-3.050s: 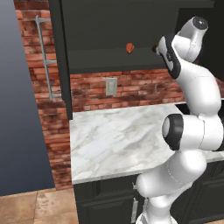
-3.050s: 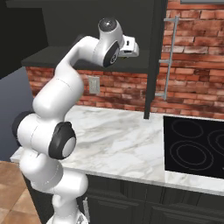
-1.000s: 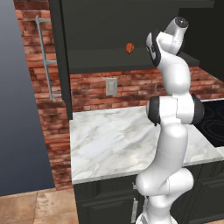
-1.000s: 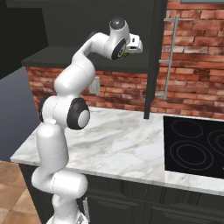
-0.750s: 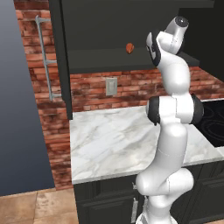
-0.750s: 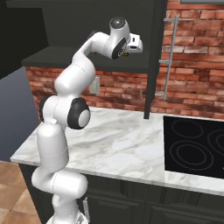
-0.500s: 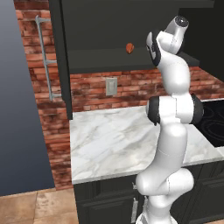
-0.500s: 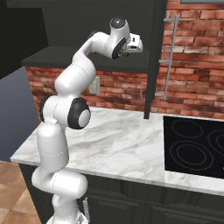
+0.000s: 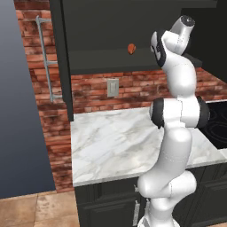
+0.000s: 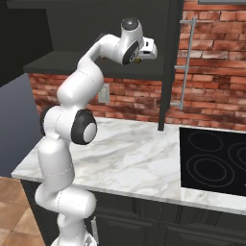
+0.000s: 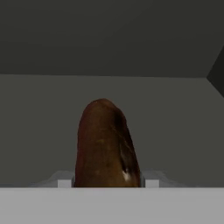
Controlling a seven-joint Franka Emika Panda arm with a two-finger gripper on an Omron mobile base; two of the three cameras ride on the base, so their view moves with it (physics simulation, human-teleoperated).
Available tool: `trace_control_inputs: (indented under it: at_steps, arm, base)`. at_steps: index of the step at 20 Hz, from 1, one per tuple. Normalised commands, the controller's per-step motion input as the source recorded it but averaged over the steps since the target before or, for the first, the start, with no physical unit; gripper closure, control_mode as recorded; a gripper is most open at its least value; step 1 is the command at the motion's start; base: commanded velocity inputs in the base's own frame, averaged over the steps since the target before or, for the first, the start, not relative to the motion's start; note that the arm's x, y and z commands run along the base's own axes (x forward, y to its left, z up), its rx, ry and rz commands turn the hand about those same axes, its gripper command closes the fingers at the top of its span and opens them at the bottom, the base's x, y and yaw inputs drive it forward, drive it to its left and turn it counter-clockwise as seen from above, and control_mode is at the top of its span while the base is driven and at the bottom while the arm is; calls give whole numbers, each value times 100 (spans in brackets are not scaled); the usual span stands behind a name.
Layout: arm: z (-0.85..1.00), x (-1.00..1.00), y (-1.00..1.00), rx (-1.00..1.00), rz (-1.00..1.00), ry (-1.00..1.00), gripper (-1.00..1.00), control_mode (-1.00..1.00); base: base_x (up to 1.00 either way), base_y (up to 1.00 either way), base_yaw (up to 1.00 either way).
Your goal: Pick the sweet potatos from the cabinet and place them in one bowl. Pick the lemon from the sink and place it in the other bowl.
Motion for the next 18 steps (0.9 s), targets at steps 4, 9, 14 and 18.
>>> trace_control_inputs:
  at_steps: [4, 9, 14, 18]
  arm:
    - [-11, -49, 0, 0, 0, -3, 100, -100]
    - [-17, -56, 0, 0, 0, -6, 100, -100]
    - [-13, -62, 0, 0, 0, -6, 100, -100]
    - [0, -65, 1, 0, 0, 0, 100, -100]
  base:
    - [0, 0, 0]
    - [0, 0, 0]
    - [0, 0, 0]
    - [0, 0, 0]
